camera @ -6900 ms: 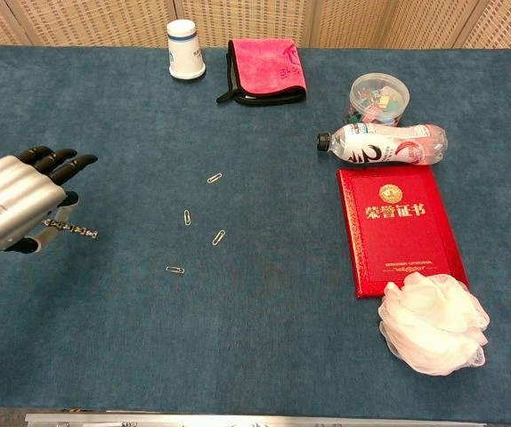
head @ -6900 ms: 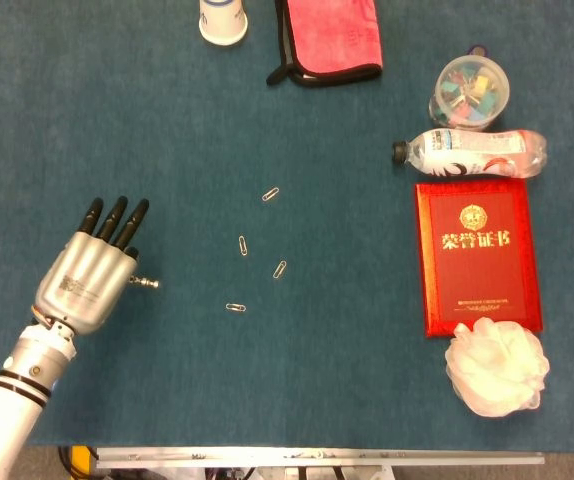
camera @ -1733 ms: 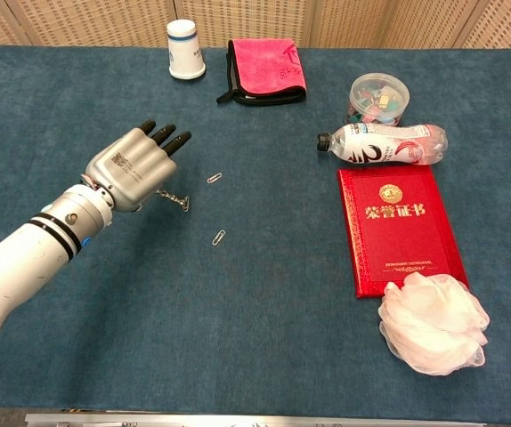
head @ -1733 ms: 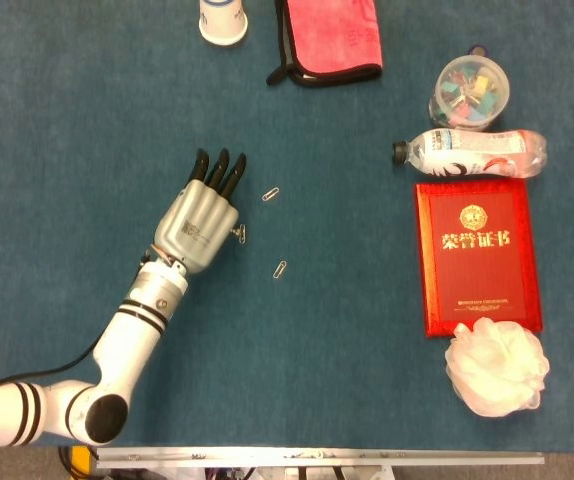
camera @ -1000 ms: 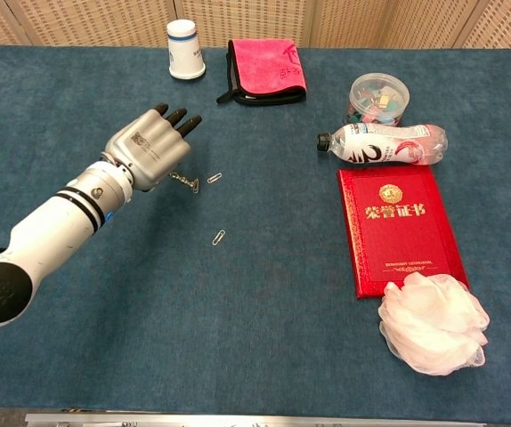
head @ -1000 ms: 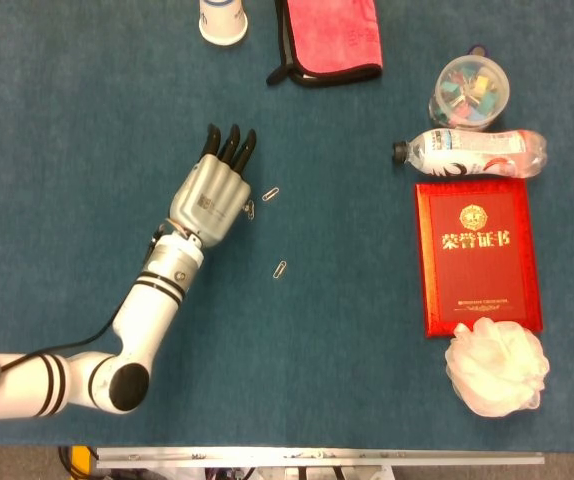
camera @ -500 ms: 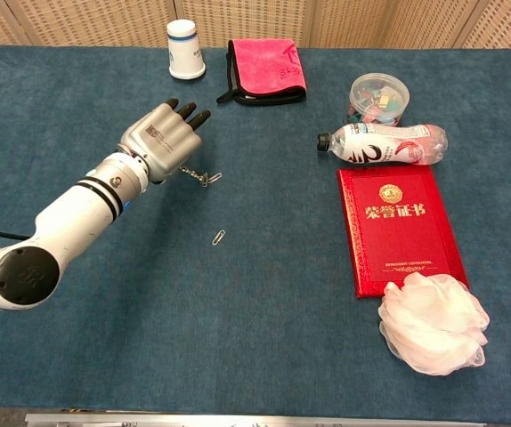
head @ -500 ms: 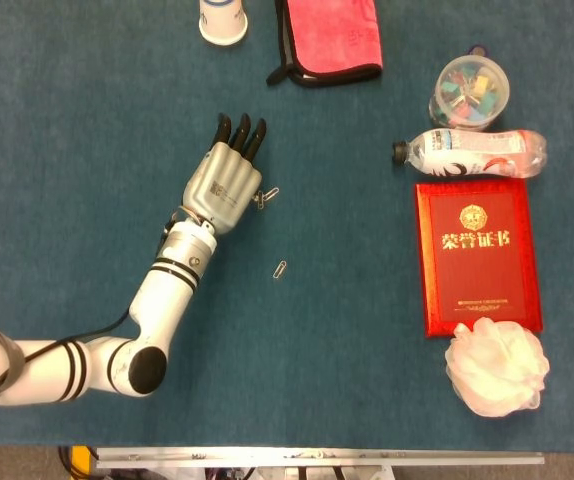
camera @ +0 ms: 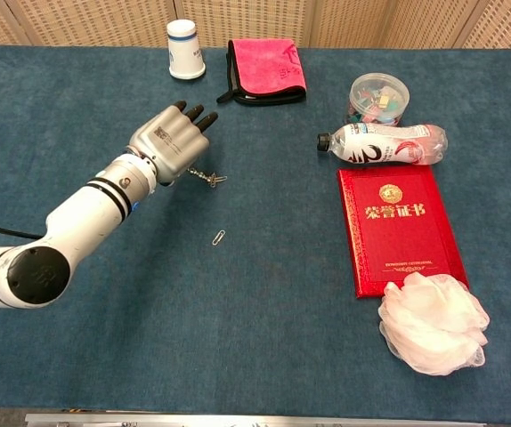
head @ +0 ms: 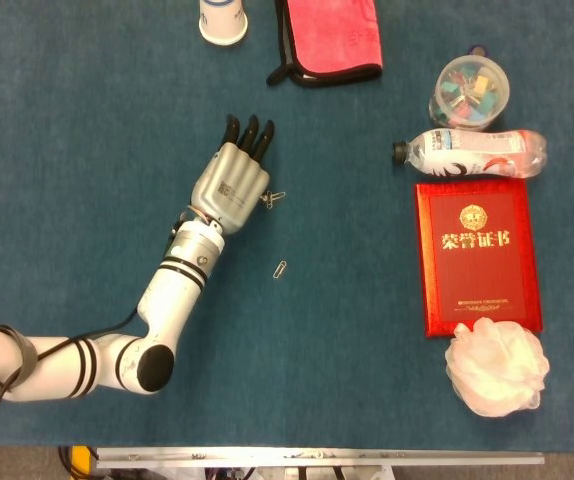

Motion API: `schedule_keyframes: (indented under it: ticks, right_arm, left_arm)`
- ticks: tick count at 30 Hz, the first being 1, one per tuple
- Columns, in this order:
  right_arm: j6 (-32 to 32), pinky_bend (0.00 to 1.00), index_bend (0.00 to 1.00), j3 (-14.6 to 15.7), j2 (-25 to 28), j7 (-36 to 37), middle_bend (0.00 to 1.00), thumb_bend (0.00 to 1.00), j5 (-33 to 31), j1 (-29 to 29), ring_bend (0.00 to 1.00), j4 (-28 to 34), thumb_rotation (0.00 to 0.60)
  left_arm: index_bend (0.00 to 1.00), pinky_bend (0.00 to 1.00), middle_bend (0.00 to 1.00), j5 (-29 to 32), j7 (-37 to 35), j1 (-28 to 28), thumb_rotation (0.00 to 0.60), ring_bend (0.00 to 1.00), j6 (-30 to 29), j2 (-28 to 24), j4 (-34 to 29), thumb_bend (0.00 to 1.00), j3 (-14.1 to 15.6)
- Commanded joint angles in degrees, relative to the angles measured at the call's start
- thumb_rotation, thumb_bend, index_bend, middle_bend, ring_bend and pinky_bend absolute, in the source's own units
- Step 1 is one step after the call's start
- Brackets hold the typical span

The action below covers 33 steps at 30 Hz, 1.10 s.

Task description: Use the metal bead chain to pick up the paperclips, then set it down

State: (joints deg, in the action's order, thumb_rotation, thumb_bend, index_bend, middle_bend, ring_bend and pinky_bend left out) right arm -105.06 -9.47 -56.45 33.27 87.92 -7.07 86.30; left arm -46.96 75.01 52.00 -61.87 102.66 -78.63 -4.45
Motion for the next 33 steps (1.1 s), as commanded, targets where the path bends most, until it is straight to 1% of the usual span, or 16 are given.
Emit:
schedule_keyframes:
  ticks: [1, 4, 13, 21, 27, 33]
  right_arm:
    - [-0.2, 0.45, 0.37, 0.0, 0.0, 0.0, 0.36, 0.35, 0.1, -0.1, 0.32, 0.0, 0.6]
    - [-0.3, 0.45, 0.37, 0.0, 0.0, 0.3, 0.36, 0.35, 0.1, -0.1, 0.32, -0.1, 0.6]
    - [-1.1, 0.45, 0.37, 0.1, 0.0, 1.0, 0.36, 0.35, 0.5, -0.4, 0.32, -0.3, 0.6]
    - [-1.9, 0.45, 0.37, -0.1, -0.1, 1.4, 0.36, 0.35, 0.4, -0.9, 0.32, -0.4, 0.6]
    - [-1.8, 0.45, 0.37, 0.0, -0.1, 1.1, 0.36, 0.35, 0.5, -0.8, 0.32, -0.3, 0.6]
    - [-1.8, 0.45, 0.37, -0.2, -0.1, 1.4, 0.36, 0.35, 0.2, -0.9, 0.32, -0.4, 0.6]
  left_arm:
    - [0.58, 0.13, 0.01, 0.1, 0.3, 0.3, 0.6, 0.0, -0.3, 0.1, -0.4, 0.41, 0.1]
    - [0.58, 0.13, 0.01, -0.3, 0.7, 0.1, 0.6, 0.0, -1.6, -0.5, -1.9, 0.41, 0.7]
    - [0.58, 0.13, 0.01, -4.0, 2.8, -1.0, 0.6, 0.0, -8.4, -3.8, -11.7, 0.41, 2.5]
    - [0.58, 0.14, 0.01, -9.2, 5.8, -3.2, 0.6, 0.0, -14.1, -5.6, -20.4, 0.41, 6.5]
    - [0.58, 0.14, 0.01, -12.7, 6.7, -4.4, 0.6, 0.0, -15.7, -5.4, -23.6, 0.41, 8.8]
    - [0.58, 0.14, 0.01, -14.4, 6.1, -5.6, 0.6, 0.0, -15.1, -4.5, -23.4, 0.41, 10.2]
